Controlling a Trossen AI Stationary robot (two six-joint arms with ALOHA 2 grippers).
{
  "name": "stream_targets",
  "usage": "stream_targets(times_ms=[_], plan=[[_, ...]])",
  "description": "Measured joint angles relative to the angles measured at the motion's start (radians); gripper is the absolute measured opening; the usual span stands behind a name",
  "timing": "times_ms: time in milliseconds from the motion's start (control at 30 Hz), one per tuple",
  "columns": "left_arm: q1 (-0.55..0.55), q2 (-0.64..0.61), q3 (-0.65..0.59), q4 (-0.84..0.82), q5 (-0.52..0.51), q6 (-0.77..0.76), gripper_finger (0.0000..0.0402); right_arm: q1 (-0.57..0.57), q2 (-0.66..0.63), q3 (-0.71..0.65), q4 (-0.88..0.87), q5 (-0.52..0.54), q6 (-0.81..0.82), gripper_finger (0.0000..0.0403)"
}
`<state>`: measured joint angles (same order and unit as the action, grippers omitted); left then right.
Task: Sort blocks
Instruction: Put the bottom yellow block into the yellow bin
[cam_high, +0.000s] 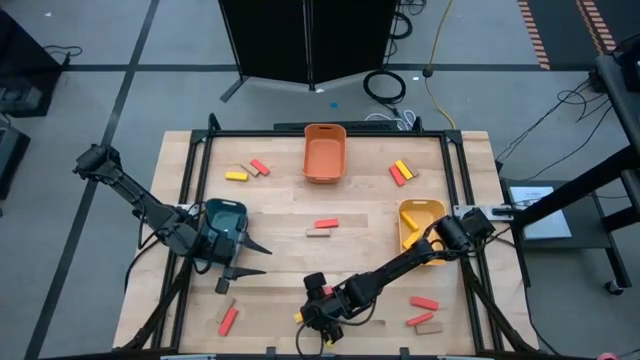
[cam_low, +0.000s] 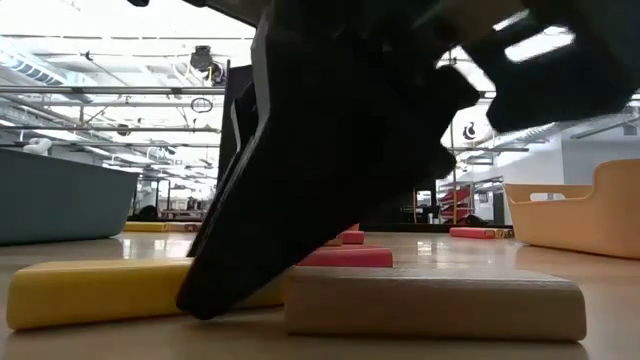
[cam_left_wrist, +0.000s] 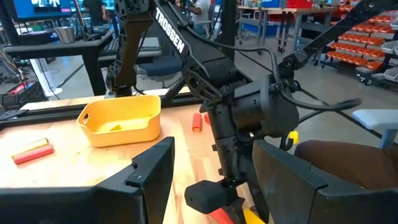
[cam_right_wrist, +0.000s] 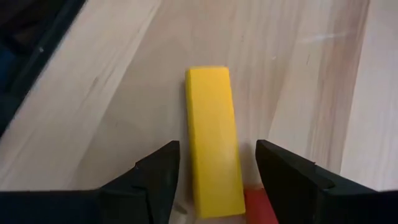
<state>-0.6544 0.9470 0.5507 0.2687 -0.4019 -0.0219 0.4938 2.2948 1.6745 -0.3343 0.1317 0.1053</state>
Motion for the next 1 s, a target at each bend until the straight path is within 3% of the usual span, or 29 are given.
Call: stream_targets(times_ms=[133, 400, 600, 767, 1000], plan=[[0.000, 0.000, 0.000, 0.000, 0.000, 0.001, 0.0215, 0.000, 0.000, 0.000, -0.001, -0.001, -0.007, 0.0176], [0.000, 0.000, 0.000, -0.001, 0.000, 0.001, 0.0215, 0.000, 0.000, 0.000, 0.006, -0.004, 0.013, 0.0074], [0.000, 0.000, 0.000, -0.001, 0.000, 0.001, 0.0215, 0.001, 0.001, 0.024, -0.023, -0.007, 0.008, 0.0070], [0.000, 0.000, 0.000, -0.001, 0.000, 0.000, 0.0215, -0.012, 0.001, 0.143, -0.224, 0.000, 0.010, 0.0087], [0.000, 0.000, 0.000, -0.002, 0.000, -0.002, 0.0215, -0.019, 0.000, 0.367, -0.694, 0.071, 0.077, 0.0081]])
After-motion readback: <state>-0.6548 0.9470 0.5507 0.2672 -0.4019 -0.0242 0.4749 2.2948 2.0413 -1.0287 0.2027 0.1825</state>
